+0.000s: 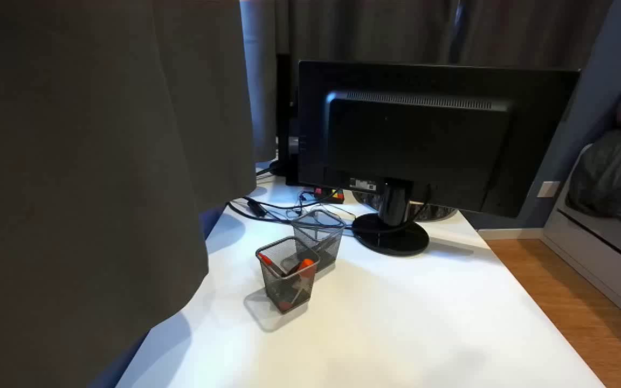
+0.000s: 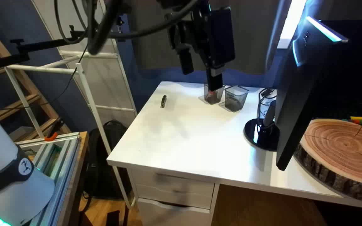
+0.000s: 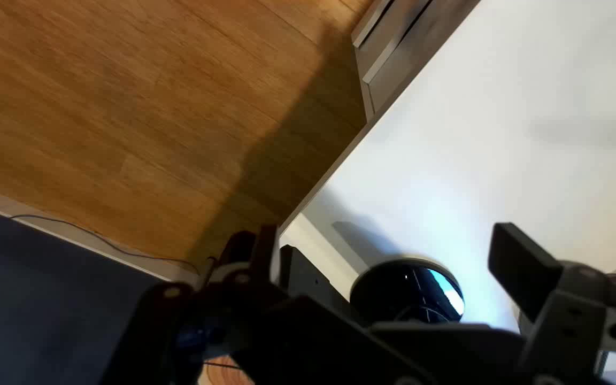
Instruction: Move one bin to the front of the desk
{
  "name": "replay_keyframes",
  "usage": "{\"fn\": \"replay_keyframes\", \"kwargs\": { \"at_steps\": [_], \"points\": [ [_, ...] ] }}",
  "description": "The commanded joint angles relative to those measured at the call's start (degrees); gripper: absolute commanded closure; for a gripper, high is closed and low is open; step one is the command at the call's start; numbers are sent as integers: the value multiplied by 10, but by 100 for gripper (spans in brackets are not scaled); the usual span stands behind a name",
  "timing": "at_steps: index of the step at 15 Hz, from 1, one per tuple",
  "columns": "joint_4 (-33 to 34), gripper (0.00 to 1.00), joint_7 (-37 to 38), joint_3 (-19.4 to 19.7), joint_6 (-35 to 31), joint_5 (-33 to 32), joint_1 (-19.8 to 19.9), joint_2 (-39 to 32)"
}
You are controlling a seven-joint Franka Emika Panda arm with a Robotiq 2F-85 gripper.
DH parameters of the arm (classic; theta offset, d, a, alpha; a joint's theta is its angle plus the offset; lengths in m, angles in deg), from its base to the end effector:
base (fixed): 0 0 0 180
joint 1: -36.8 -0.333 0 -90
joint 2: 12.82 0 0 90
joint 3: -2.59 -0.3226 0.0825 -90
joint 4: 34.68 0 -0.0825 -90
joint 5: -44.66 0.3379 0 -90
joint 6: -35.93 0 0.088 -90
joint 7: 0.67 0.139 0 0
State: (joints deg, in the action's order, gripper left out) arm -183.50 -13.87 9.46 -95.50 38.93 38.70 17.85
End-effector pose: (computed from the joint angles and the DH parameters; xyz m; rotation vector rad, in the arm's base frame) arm 0.3564 -0.0607 0.4494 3.0517 0.2209 0.3415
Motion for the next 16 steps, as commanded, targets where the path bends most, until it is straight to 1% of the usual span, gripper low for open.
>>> {"fn": "replay_keyframes", "kwargs": {
  "at_steps": [1,8,9,10,11,13,15,16],
  "points": [
    [1,0,-1,-2,2,2,2,0],
    [1,0,-1,-2,2,2,2,0],
    [0,0,-45,8,-15,33,-34,-9],
    [0,0,-63,4,-25,56,-59,-20],
    [1,0,-71,-4,-40,78,-82,-32],
    [12,0,-89,-25,-91,110,-130,-72],
    [46,0,-115,-39,-179,104,-160,-156],
    [52,0,-109,-60,-213,90,-171,-179]
  ]
}}
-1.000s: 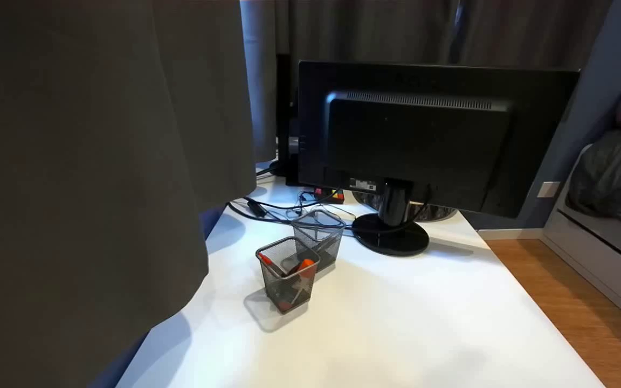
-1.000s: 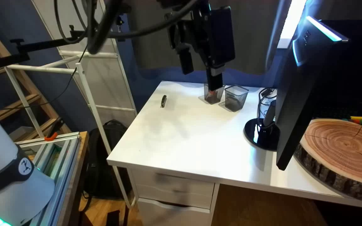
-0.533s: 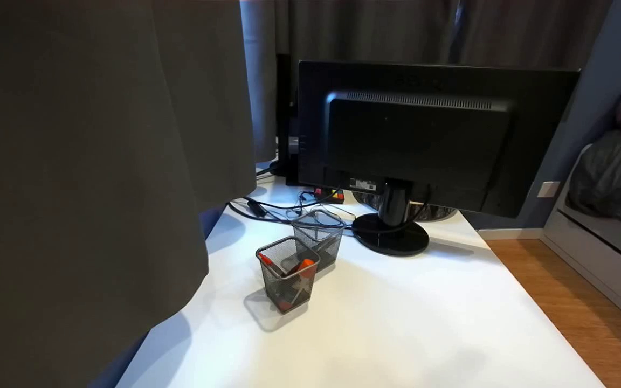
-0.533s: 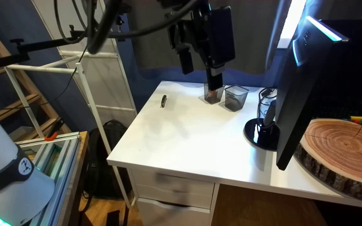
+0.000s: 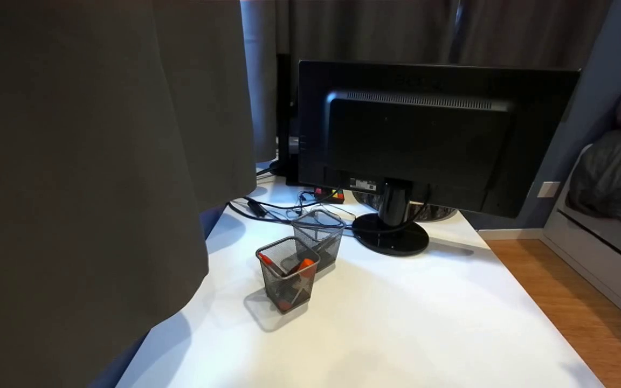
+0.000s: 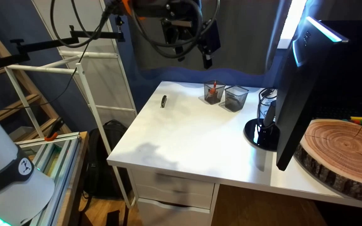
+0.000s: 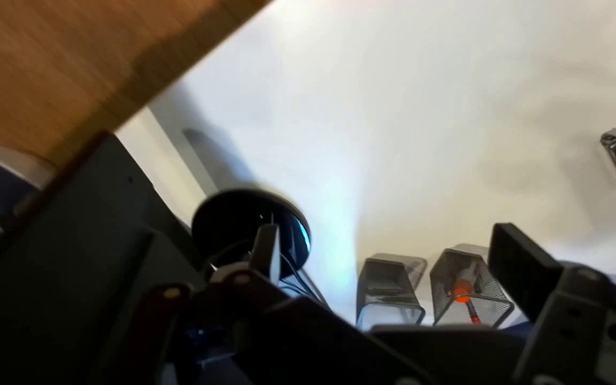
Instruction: Move one bin to the front of the desk
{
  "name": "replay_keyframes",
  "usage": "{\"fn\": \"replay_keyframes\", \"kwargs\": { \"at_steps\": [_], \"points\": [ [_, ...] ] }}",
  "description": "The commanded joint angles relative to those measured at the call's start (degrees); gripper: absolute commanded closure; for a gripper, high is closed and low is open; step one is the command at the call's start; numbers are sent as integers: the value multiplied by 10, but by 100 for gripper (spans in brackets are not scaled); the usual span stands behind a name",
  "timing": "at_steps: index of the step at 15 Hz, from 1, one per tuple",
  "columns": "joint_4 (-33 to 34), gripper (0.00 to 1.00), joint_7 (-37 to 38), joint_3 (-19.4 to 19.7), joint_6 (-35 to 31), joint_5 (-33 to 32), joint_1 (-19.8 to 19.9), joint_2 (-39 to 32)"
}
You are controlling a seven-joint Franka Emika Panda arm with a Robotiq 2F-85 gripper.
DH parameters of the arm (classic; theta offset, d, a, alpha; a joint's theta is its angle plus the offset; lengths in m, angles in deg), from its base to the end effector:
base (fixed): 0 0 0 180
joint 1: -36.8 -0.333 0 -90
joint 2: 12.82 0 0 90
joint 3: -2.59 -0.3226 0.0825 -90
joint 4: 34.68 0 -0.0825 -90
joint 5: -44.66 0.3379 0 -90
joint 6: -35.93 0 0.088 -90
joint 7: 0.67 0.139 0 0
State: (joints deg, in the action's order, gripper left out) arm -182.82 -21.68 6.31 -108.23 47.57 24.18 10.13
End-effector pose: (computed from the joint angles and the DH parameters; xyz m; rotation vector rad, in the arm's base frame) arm 0.3975 0.0623 0.4318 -2.9807 -0.7400 -0.5183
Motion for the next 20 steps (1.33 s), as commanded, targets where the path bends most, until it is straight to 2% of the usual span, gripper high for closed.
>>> {"fn": "replay_keyframes", "kwargs": {
  "at_steps": [1,4,5,6,7,14,16,17,18,19,20],
  "points": [
    [61,0,-42,-35,-129,-4,-32,-142],
    [126,0,-67,-66,-228,-13,-39,-248],
    [63,0,-45,-71,-193,-5,-23,-171],
    [77,0,-45,-62,-204,-6,-37,-195],
    [79,0,-45,-65,-204,-6,-35,-204],
    [72,0,-45,-66,-200,-6,-28,-183],
    [138,0,-85,-68,-201,76,-54,-269],
    [181,0,-103,-70,-211,142,-73,-316],
    [205,0,-109,-79,-211,164,-64,-339],
    [237,0,-86,-79,-214,158,-61,-371],
    [267,0,-53,-68,-217,122,-65,-403]
  ]
}}
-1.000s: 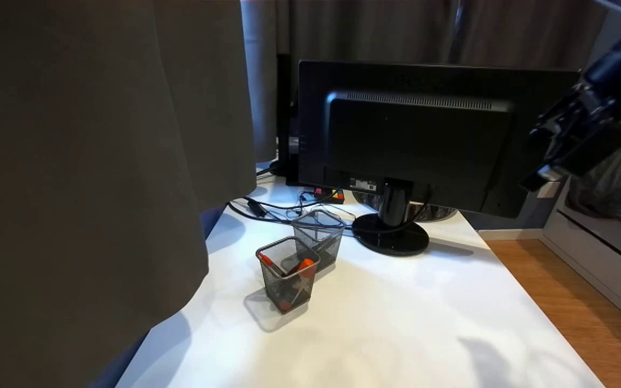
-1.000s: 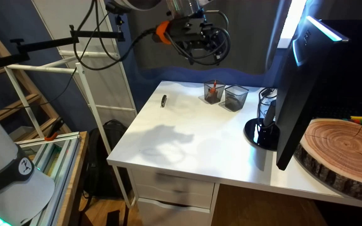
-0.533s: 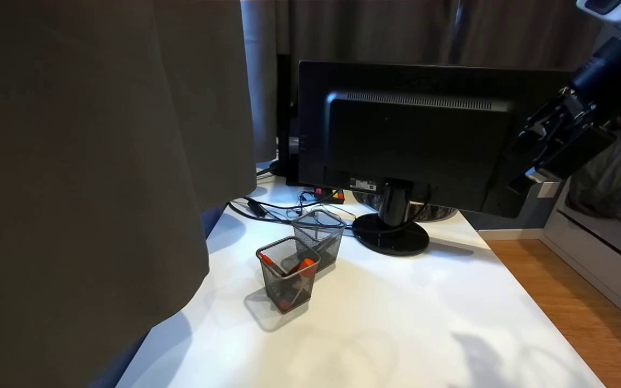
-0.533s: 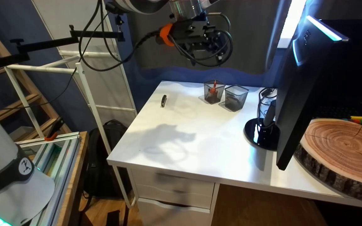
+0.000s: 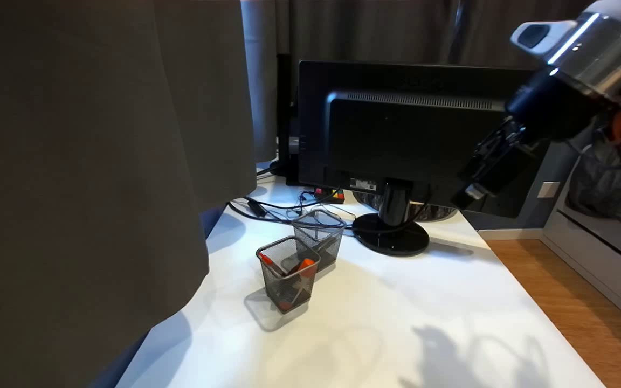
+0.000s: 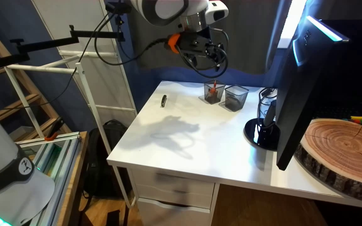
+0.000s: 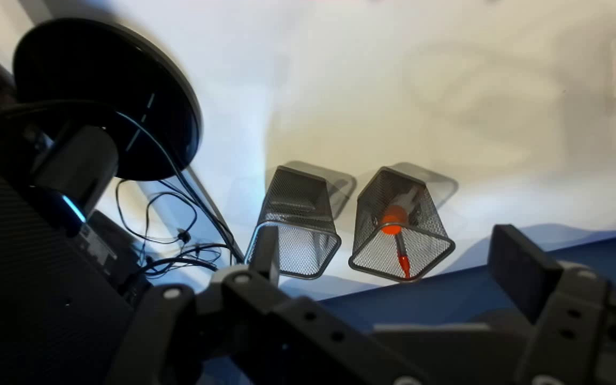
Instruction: Move one bin to the front of the desk
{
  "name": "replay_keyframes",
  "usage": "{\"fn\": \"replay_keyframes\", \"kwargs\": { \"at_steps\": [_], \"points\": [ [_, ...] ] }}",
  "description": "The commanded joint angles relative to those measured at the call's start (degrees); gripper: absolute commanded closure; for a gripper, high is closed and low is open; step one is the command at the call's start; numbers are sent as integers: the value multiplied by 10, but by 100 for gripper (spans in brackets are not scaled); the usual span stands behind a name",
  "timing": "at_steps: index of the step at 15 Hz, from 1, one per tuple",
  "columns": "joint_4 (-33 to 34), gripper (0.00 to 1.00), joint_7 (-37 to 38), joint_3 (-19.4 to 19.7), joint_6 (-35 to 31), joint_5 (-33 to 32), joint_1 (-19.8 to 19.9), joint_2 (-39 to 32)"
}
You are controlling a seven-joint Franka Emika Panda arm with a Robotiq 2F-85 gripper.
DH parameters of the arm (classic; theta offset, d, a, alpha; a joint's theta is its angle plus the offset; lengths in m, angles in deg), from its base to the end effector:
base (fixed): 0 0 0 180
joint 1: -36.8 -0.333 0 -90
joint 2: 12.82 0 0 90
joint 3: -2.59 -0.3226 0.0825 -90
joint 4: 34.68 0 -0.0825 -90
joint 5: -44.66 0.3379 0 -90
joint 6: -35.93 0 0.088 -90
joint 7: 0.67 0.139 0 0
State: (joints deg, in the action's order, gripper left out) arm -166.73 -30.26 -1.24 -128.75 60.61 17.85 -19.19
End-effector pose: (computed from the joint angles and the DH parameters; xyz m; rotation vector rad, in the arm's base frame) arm 0.5057 0.1976 0.3595 -2.7897 -0.9559 -0.6929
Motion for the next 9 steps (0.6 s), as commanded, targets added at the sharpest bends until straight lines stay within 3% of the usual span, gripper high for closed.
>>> {"fn": "replay_keyframes", "kwargs": {
  "at_steps": [1,4,5,9],
  "points": [
    [138,0,50,-31,-7,-36,54,-138],
    [243,0,94,-35,14,-96,73,-224],
    [161,0,93,-49,-5,-101,84,-164],
    [180,0,98,-63,-5,-115,102,-187]
  ]
}}
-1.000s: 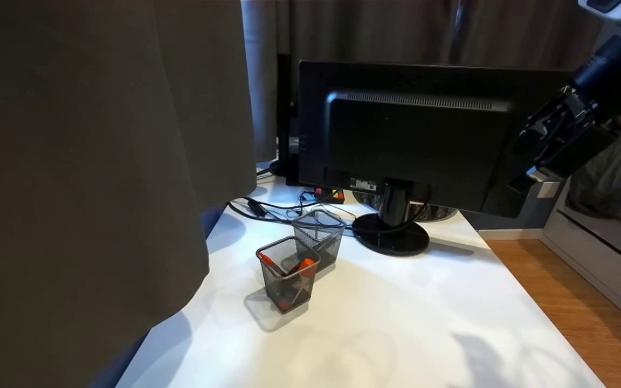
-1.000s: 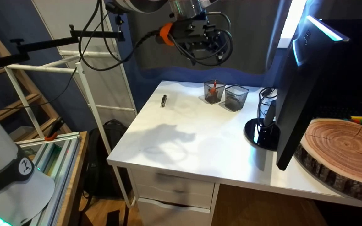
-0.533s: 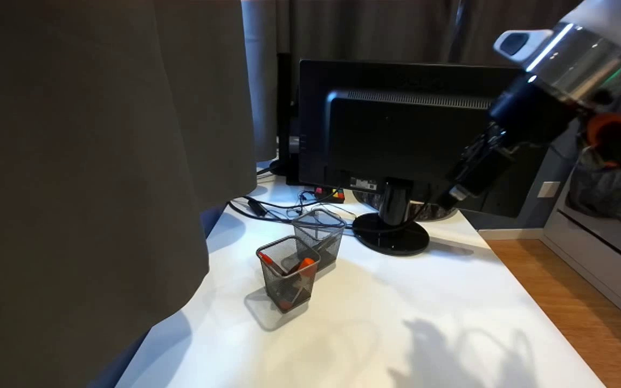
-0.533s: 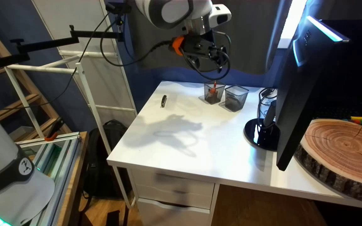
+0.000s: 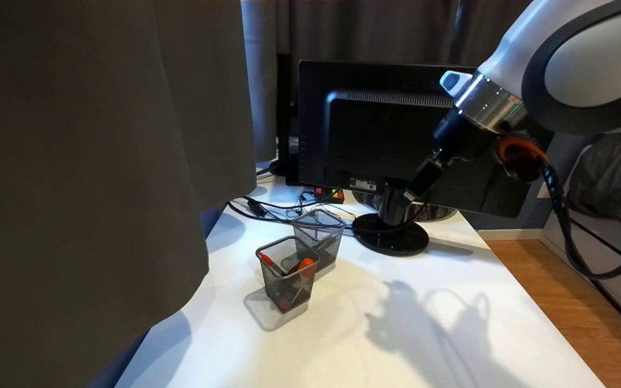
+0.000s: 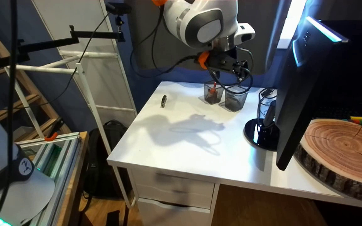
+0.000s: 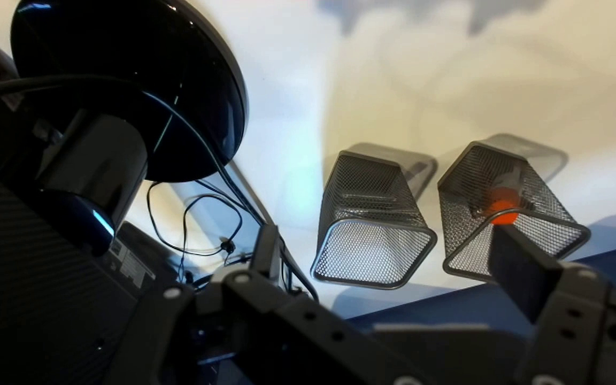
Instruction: Move one bin to the front of the desk
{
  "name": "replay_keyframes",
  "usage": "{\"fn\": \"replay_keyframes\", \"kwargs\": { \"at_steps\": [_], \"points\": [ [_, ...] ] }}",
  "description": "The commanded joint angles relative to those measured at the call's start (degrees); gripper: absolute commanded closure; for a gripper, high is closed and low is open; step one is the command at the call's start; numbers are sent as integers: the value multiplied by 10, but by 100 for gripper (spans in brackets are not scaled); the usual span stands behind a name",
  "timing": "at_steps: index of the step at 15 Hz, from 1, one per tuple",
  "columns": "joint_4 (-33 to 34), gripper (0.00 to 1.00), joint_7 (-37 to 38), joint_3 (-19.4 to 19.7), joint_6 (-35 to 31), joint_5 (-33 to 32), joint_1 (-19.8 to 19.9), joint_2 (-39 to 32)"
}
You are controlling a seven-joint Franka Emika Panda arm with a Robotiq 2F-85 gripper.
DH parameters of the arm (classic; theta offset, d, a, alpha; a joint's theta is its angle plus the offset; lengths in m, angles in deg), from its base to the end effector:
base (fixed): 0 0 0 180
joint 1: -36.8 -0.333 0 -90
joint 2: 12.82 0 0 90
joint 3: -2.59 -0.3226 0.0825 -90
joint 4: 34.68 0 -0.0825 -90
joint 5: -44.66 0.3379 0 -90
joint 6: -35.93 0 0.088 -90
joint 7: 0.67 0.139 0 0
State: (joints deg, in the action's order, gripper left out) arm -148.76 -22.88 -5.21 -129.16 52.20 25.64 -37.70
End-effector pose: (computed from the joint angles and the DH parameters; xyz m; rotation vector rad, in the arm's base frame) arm 0.6043 0.1940 0.3059 -2.8392 -0.8370 -0.6923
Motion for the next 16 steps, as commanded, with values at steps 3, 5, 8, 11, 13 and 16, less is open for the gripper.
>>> {"fn": "replay_keyframes", "kwargs": {
  "at_steps": [3,5,8,11,13,16],
  "points": [
    [-1,0,25,-27,-1,-30,23,3],
    [24,0,27,-47,7,-10,32,-16],
    [105,0,80,-51,66,-17,12,-69],
    [181,0,166,-7,137,-60,-42,-110],
    [251,0,211,7,193,-80,-66,-158],
    [337,0,249,16,252,-102,-98,-217]
  ]
}}
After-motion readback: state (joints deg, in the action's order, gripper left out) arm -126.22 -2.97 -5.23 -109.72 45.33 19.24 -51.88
